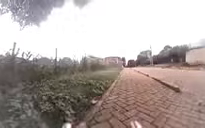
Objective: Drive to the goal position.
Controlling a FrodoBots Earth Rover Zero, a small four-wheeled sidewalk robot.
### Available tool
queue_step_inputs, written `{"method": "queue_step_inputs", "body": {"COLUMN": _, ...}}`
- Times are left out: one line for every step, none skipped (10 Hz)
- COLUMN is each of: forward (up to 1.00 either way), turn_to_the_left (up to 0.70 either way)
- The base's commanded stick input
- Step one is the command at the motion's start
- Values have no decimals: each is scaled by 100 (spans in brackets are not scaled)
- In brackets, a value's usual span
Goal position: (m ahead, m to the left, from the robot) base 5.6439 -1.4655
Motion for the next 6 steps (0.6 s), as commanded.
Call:
{"method": "queue_step_inputs", "body": {"forward": 0, "turn_to_the_left": 0}}
{"method": "queue_step_inputs", "body": {"forward": 0, "turn_to_the_left": 0}}
{"method": "queue_step_inputs", "body": {"forward": 0, "turn_to_the_left": 0}}
{"method": "queue_step_inputs", "body": {"forward": 0, "turn_to_the_left": 0}}
{"method": "queue_step_inputs", "body": {"forward": 0, "turn_to_the_left": 4}}
{"method": "queue_step_inputs", "body": {"forward": 0, "turn_to_the_left": 7}}
